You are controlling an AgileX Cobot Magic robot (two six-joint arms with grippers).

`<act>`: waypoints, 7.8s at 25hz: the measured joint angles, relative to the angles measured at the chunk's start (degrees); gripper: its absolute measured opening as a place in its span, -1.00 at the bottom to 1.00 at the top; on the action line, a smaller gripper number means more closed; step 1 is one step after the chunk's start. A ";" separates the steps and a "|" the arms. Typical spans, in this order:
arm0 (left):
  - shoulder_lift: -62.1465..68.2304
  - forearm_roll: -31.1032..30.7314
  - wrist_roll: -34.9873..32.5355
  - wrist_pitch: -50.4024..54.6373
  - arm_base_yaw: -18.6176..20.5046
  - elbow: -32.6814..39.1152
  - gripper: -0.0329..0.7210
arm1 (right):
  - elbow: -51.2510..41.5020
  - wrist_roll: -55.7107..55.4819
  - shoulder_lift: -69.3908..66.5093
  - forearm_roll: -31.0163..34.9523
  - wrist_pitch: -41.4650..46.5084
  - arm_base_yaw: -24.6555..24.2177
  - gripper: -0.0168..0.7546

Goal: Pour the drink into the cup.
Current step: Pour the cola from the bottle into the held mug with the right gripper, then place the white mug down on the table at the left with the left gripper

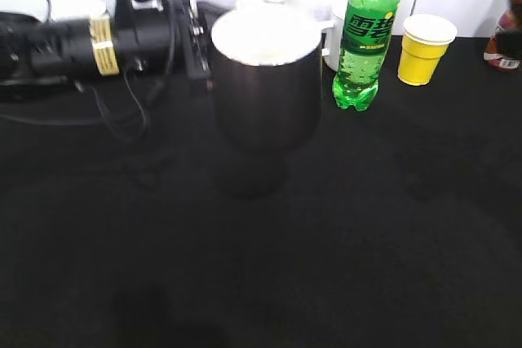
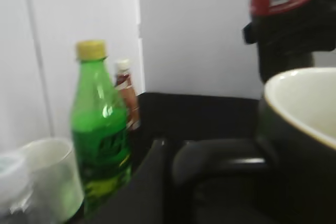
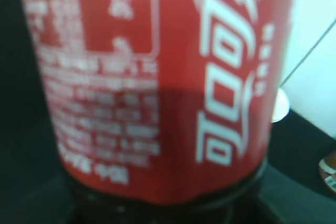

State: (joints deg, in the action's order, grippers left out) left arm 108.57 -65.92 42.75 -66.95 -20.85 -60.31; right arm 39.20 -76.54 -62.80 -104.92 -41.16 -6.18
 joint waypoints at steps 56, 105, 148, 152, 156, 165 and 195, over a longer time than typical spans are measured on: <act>13.47 -7.11 7.28 -0.24 -4.26 -18.14 -0.82 | 1.73 59.17 -7.27 0.00 28.78 14.86 0.02; 13.47 -10.59 8.17 0.37 -4.26 -18.14 -0.82 | 4.85 63.34 -7.27 6.91 29.39 16.69 0.00; -15.91 58.38 -29.82 6.68 15.15 28.76 -0.82 | 4.22 36.47 8.72 70.74 33.24 16.87 -0.01; -5.31 58.99 -32.20 2.29 15.15 28.69 -0.82 | 4.22 36.47 8.72 68.19 33.18 16.87 -0.01; 1.09 51.53 -33.24 2.73 15.08 22.57 -0.82 | 4.22 36.47 8.72 67.82 31.91 16.87 -0.01; 13.57 49.62 -33.49 1.88 11.95 10.66 -0.82 | 4.22 36.47 8.72 66.38 31.46 16.87 -0.01; 15.69 42.84 -26.10 -4.01 14.06 14.62 0.31 | 4.22 36.47 8.72 65.77 30.97 16.87 -0.01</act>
State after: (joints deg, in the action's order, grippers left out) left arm 124.25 -23.07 16.65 -70.97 -6.79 -45.69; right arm 43.42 -40.06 -54.08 -39.15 -10.19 10.69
